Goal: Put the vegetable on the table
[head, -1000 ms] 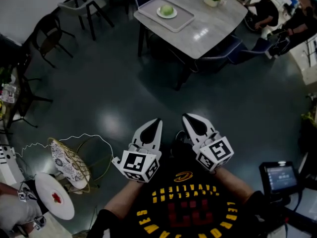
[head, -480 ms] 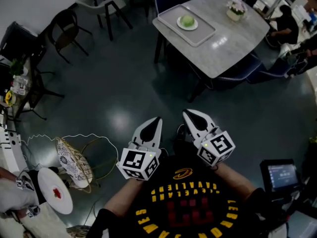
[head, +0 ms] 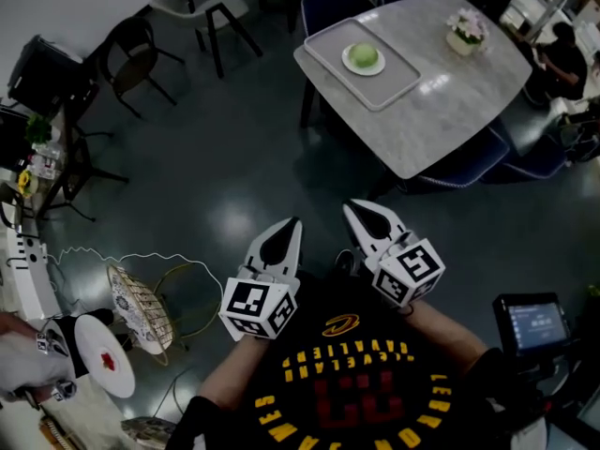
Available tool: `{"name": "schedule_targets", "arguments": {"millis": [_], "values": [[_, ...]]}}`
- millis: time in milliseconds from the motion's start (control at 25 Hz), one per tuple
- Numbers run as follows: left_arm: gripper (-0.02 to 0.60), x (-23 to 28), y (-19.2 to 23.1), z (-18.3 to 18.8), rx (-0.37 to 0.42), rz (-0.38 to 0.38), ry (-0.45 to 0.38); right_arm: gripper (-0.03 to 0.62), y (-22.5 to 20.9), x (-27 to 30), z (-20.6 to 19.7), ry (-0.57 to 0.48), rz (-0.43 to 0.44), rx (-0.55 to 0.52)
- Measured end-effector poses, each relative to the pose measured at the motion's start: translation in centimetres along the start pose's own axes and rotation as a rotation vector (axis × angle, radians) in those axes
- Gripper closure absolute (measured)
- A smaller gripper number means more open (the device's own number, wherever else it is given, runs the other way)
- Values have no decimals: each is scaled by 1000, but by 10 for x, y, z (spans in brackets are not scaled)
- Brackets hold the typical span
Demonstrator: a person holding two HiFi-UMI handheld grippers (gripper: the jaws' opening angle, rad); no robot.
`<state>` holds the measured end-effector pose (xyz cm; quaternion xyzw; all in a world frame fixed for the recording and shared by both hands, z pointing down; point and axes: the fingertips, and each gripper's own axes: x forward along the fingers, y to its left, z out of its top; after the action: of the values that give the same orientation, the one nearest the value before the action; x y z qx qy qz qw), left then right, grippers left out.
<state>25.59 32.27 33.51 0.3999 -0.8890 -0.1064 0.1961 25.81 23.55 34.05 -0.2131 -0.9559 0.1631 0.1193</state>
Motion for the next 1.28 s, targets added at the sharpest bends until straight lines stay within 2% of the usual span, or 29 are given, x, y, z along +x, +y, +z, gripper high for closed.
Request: {"name": "schedule_targets", "arguments": {"millis": [200, 320, 480, 680, 920, 1080, 1280], "values": [[581, 16, 25, 2, -22, 39, 10, 589, -11, 28, -7, 31, 27, 16], [580, 31, 43, 4, -41, 28, 14, 589, -18, 51, -7, 59, 20, 7], [581, 54, 75, 18, -46, -8, 24, 589, -33, 88, 2, 57, -22, 12], [580, 84, 140, 68, -30, -68, 4, 589, -42, 159, 34, 14, -87, 0], [581, 108, 203, 111, -2, -136, 24, 589, -38, 232, 57, -37, -147, 12], [581, 128, 227, 123, -2, -173, 44, 589, -48, 254, 58, -40, -194, 31], [580, 164, 228, 123, -17, -246, 83, 589, -78, 262, 62, -39, -267, 46]]}}
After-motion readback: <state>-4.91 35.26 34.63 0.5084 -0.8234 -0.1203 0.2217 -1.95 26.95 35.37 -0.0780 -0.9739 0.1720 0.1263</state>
